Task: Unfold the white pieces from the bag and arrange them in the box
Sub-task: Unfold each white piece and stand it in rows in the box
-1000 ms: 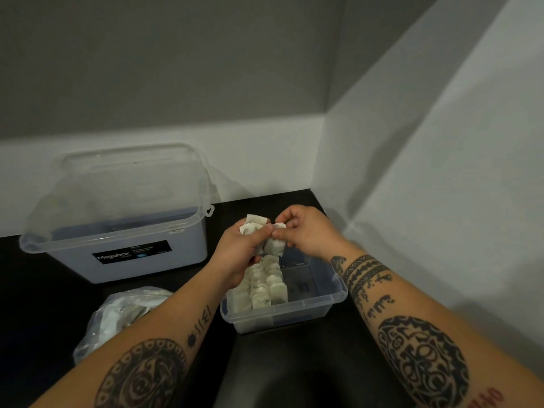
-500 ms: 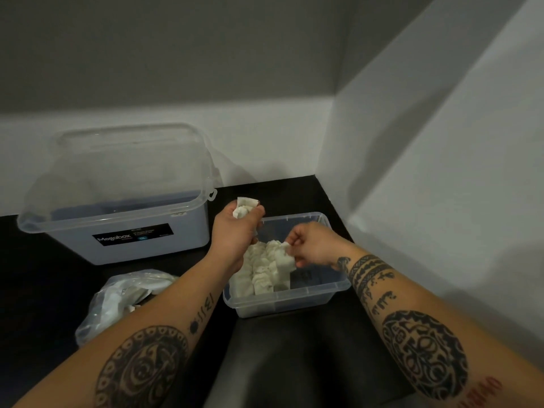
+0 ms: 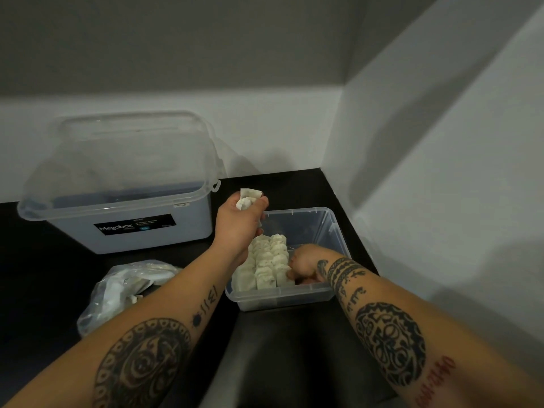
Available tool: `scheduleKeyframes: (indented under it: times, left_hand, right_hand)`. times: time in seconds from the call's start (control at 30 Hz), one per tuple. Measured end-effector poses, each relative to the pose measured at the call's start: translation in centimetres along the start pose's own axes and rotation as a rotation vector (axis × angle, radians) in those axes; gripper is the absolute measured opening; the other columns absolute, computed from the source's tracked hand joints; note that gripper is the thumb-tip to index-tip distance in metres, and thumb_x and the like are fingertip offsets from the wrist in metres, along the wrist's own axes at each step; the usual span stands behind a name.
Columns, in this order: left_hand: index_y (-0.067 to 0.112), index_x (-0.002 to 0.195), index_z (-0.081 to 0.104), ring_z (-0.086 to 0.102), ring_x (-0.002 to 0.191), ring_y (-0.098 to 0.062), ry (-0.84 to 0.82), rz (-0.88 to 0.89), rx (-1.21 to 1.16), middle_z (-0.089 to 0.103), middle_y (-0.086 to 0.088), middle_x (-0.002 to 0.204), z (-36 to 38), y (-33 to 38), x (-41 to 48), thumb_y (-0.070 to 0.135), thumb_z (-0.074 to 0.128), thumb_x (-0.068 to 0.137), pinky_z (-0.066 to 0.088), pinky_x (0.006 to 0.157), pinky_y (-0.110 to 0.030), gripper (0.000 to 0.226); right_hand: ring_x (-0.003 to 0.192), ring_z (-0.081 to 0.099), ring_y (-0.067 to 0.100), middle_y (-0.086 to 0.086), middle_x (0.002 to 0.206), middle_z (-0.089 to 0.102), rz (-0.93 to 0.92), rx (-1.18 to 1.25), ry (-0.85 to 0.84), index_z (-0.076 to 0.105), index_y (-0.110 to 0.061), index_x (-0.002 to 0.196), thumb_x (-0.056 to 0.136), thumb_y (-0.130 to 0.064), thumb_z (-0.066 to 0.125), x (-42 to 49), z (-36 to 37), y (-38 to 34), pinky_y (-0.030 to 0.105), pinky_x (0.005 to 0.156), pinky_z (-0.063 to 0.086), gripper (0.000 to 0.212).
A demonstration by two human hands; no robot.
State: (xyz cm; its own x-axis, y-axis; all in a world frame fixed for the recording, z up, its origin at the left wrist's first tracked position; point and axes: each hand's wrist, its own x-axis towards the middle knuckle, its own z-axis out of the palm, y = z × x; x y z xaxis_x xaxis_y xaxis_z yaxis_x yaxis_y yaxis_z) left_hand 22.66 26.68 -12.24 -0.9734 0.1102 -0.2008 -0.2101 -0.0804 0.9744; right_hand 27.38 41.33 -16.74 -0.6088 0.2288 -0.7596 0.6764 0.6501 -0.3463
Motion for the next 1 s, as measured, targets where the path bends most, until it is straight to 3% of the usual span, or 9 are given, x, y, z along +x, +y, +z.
scheduleKeyframes:
  times: [0.2,0.4,0.53,0.6,0.73,0.83,0.9,1.0]
  left_hand:
    - [0.02,0.108,0.068,0.064,0.078,-0.013,0.0,-0.035,-0.01,0.069,-0.004,0.091,0.1,0.3,-0.2,0.019,0.075,0.092,0.053,0.059,-0.027,0.018]
    - [0.021,0.116,0.066,0.067,0.086,-0.017,-0.03,-0.133,-0.086,0.073,-0.009,0.109,0.2,0.2,0.0,0.023,0.073,0.092,0.054,0.062,-0.027,0.025]
    - [0.009,0.131,0.056,0.066,0.081,-0.02,-0.156,-0.325,-0.347,0.072,-0.013,0.104,0.1,0.4,-0.3,0.016,0.054,0.098,0.056,0.058,-0.028,0.033]
    - [0.005,0.132,0.052,0.067,0.085,-0.026,-0.189,-0.394,-0.435,0.07,-0.018,0.107,-0.1,0.4,-0.4,0.012,0.046,0.099,0.06,0.062,-0.032,0.034]
    - [0.003,0.13,0.053,0.07,0.099,-0.031,-0.206,-0.406,-0.483,0.069,-0.019,0.115,0.1,0.3,-0.3,0.005,0.045,0.103,0.063,0.075,-0.042,0.028]
    - [0.01,0.127,0.058,0.072,0.102,-0.03,-0.217,-0.367,-0.421,0.072,-0.015,0.117,0.5,0.4,-0.4,0.007,0.053,0.103,0.063,0.073,-0.038,0.025]
    - [0.013,0.125,0.061,0.074,0.1,-0.028,-0.204,-0.336,-0.387,0.074,-0.013,0.115,0.6,0.4,-0.5,0.009,0.06,0.101,0.063,0.07,-0.034,0.025]
    - [0.016,0.122,0.064,0.075,0.091,-0.023,-0.178,-0.281,-0.312,0.075,-0.012,0.112,0.6,0.5,-0.7,0.015,0.069,0.096,0.06,0.066,-0.029,0.027]
  right_hand:
    - [0.092,0.073,0.022,0.011,0.11,0.069,0.032,0.264,-0.032,0.065,-0.009,0.116,0.093,-0.006,0.069,0.0,0.2,0.0,0.034,0.083,0.063,0.024]
    - [0.098,0.073,0.023,0.01,0.108,0.071,0.042,0.255,-0.019,0.068,-0.01,0.112,0.087,-0.009,0.077,-0.7,-0.1,0.1,0.033,0.084,0.062,0.026]
    - [0.102,0.07,0.024,0.011,0.111,0.069,0.011,0.196,0.041,0.066,-0.01,0.115,0.09,-0.01,0.073,-1.8,-1.2,-0.1,0.037,0.09,0.06,0.026]
    - [0.102,0.071,0.027,0.012,0.11,0.07,-0.035,0.153,0.108,0.065,-0.008,0.117,0.092,-0.01,0.07,-2.3,-2.1,-0.4,0.038,0.089,0.06,0.026]
    - [0.083,0.07,0.028,0.021,0.108,0.069,-0.278,0.351,0.313,0.064,0.0,0.118,0.097,-0.005,0.053,-3.6,-3.9,-1.2,0.037,0.069,0.062,0.024]
    - [0.085,0.068,0.019,0.0,0.102,0.068,-0.423,0.509,0.446,0.064,-0.024,0.104,0.1,-0.023,0.056,-5.2,-4.6,-1.9,0.037,0.074,0.061,0.009]
    - [0.088,0.066,0.014,-0.005,0.1,0.068,-0.506,0.547,0.455,0.064,-0.028,0.102,0.098,-0.033,0.061,-5.9,-4.8,-2.2,0.035,0.076,0.059,0.007]
    - [0.087,0.066,0.006,-0.006,0.098,0.07,-0.576,0.495,0.364,0.068,-0.022,0.111,0.092,-0.038,0.071,-6.5,-4.2,-2.3,0.022,0.07,0.051,0.024]
